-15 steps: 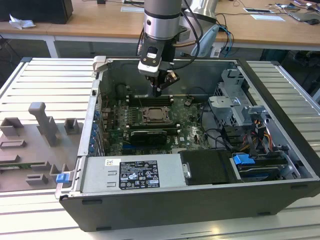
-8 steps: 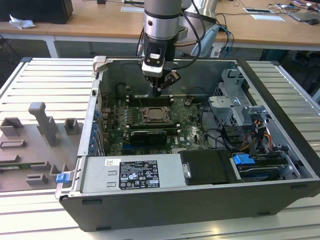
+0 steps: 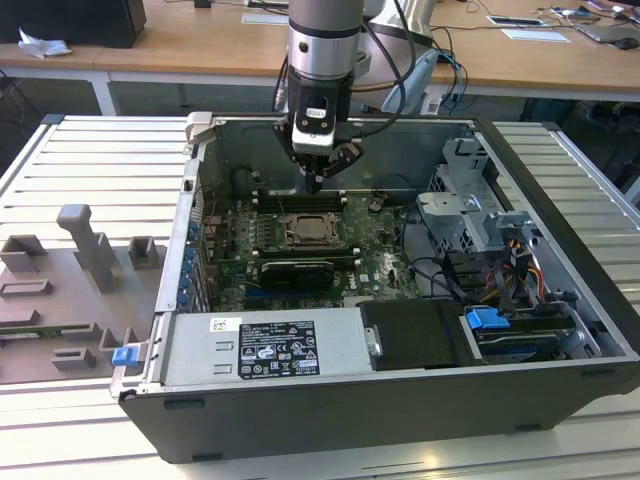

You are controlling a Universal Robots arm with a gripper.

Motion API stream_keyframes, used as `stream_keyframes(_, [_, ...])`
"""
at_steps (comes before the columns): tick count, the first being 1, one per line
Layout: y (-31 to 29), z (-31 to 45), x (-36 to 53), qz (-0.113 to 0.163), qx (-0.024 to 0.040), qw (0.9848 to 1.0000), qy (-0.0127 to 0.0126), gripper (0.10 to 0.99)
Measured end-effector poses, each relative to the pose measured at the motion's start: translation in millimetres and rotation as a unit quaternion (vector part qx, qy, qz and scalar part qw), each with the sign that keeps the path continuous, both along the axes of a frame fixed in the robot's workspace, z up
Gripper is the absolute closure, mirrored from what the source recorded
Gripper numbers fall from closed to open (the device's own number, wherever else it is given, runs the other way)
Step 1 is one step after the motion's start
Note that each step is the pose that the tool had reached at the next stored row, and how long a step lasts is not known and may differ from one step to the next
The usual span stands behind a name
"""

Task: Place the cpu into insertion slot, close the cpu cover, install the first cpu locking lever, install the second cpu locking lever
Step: 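Install the first cpu locking lever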

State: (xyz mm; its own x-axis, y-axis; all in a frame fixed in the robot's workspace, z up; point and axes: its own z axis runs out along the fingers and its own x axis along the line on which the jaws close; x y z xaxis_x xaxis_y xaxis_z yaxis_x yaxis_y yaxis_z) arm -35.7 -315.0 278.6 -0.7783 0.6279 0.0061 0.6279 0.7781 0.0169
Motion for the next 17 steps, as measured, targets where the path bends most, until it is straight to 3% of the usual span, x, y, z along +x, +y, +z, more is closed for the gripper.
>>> stream_keyframes(14, [0.0, -0.4, -4.1, 0.043, 0.0, 0.9991, 0.0, 0.98])
stream_keyframes(17, [0.0, -0.8, -4.7, 0.07, 0.0, 0.9975, 0.0, 0.98])
